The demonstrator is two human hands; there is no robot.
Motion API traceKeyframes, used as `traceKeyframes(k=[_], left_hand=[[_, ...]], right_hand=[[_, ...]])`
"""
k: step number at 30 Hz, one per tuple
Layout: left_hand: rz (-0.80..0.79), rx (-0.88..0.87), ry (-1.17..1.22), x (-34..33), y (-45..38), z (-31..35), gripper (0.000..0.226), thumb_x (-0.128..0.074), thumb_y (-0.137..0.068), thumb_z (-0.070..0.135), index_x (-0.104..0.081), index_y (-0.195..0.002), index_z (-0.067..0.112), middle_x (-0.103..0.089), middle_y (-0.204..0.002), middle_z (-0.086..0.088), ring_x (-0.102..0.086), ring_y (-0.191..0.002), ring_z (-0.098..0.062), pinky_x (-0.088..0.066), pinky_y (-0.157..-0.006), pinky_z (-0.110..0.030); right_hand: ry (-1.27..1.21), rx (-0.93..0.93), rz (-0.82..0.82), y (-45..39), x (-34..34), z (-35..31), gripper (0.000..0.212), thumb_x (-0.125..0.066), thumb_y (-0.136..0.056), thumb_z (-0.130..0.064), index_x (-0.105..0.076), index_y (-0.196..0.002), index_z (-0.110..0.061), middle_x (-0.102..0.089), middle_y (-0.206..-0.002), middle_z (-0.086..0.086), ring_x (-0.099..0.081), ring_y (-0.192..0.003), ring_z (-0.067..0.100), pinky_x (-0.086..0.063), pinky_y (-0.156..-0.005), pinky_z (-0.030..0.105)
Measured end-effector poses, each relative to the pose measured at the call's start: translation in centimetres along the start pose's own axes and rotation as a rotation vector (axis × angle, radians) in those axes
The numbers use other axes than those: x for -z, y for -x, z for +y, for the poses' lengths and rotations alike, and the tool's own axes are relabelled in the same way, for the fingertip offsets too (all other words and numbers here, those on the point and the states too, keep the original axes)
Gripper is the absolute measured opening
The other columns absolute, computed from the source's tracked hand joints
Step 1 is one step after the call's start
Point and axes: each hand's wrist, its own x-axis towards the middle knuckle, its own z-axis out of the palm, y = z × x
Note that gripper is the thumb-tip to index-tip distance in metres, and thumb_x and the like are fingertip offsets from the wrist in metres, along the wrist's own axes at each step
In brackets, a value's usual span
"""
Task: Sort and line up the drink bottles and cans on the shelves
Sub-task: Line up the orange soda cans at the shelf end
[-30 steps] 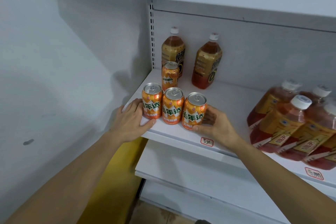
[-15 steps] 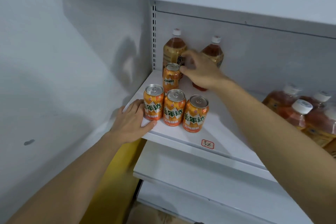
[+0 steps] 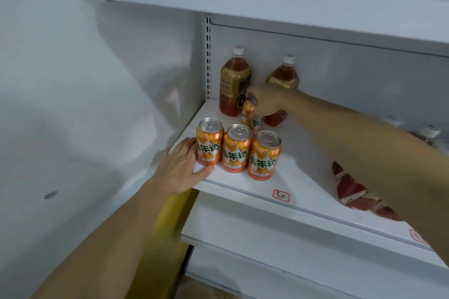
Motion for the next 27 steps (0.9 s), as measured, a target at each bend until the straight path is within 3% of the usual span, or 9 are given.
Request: traceKeyframes(k=[4, 6, 12, 15, 18, 20, 23, 27], left_hand=[[0.000, 0.004, -0.017, 0.0, -0.1, 0.1, 0.101, -0.013, -0.081, 0.090, -0.030, -0.155, 0.023, -0.035, -0.160, 0.002, -0.033, -0.147, -0.017, -0.035, -0.117, -0.053], [-0.002, 0.006, -0.020, 0.0, -0.1, 0.2, 0.099, -0.011, -0.080, 0.086, -0.029, -0.155, 0.023, -0.034, -0.160, 0.001, -0.032, -0.148, -0.018, -0.034, -0.117, -0.054], [-0.015, 0.014, -0.028, -0.2, -0.1, 0.2, 0.101, -0.011, -0.081, 0.087, -0.028, -0.156, 0.022, -0.033, -0.163, -0.001, -0.031, -0.150, -0.020, -0.034, -0.117, -0.056], [-0.017, 0.026, -0.029, -0.5, -0.2, 0.2, 0.092, -0.023, -0.089, 0.082, -0.027, -0.157, 0.022, -0.030, -0.165, -0.001, -0.028, -0.152, -0.021, -0.032, -0.118, -0.057], [-0.014, 0.023, -0.043, -0.6, -0.3, 0.2, 0.087, -0.028, -0.092, 0.077, -0.026, -0.158, 0.021, -0.028, -0.166, -0.002, -0.027, -0.153, -0.020, -0.030, -0.119, -0.057], [-0.022, 0.025, -0.041, -0.5, -0.3, 0.2, 0.090, -0.026, -0.090, 0.078, -0.025, -0.159, 0.019, -0.028, -0.166, -0.003, -0.027, -0.153, -0.021, -0.030, -0.119, -0.057], [-0.028, 0.031, -0.047, -0.5, -0.3, 0.3, 0.097, -0.016, -0.085, 0.082, -0.023, -0.159, 0.020, -0.027, -0.167, -0.003, -0.025, -0.153, -0.021, -0.029, -0.119, -0.058], [-0.045, 0.020, -0.096, -0.8, -0.6, -0.3, 0.113, 0.007, -0.076, 0.093, -0.019, -0.160, 0.022, -0.024, -0.168, -0.002, -0.022, -0.155, -0.018, -0.030, -0.119, -0.057]], right_hand=[[-0.001, -0.169, -0.133, 4.3, 0.7, 2.2, 0.072, -0.081, -0.082, -0.034, -0.050, -0.141, -0.006, -0.061, -0.122, 0.012, -0.068, -0.097, 0.030, -0.063, -0.080, 0.041], [0.007, -0.233, -0.191, 6.3, 0.6, 3.2, 0.074, -0.082, -0.081, -0.033, -0.049, -0.141, -0.004, -0.060, -0.121, 0.013, -0.070, -0.092, 0.029, -0.064, -0.078, 0.040], [-0.041, -0.269, -0.251, 12.4, 0.1, 4.5, 0.067, -0.081, -0.083, -0.037, -0.048, -0.136, -0.014, -0.053, -0.099, 0.002, -0.069, -0.085, 0.023, -0.054, -0.053, 0.025], [-0.103, -0.237, -0.229, 14.5, -1.1, 4.2, 0.059, -0.079, -0.082, -0.046, -0.050, -0.127, -0.021, -0.055, -0.097, -0.003, -0.072, -0.072, 0.018, -0.049, -0.048, 0.022], [-0.081, -0.201, -0.123, 16.1, -2.3, 3.6, 0.062, -0.075, -0.081, -0.058, -0.047, -0.125, -0.025, -0.051, -0.093, -0.006, -0.063, -0.080, 0.017, -0.042, -0.056, 0.026], [-0.104, -0.197, -0.036, 16.8, -3.3, 3.6, 0.067, -0.073, -0.081, -0.063, -0.046, -0.129, -0.024, -0.052, -0.104, 0.000, -0.054, -0.092, 0.023, -0.041, -0.065, 0.029], [-0.240, -0.222, 0.044, 17.4, -5.4, 4.3, 0.086, -0.078, -0.073, -0.068, -0.041, -0.138, -0.026, -0.055, -0.123, 0.006, -0.056, -0.104, 0.026, -0.049, -0.079, 0.035], [-0.592, -0.271, 0.265, 18.3, -10.4, 4.5, 0.107, -0.094, -0.063, -0.046, -0.031, -0.148, -0.028, -0.057, -0.132, 0.000, -0.063, -0.112, 0.020, -0.055, -0.096, 0.038]])
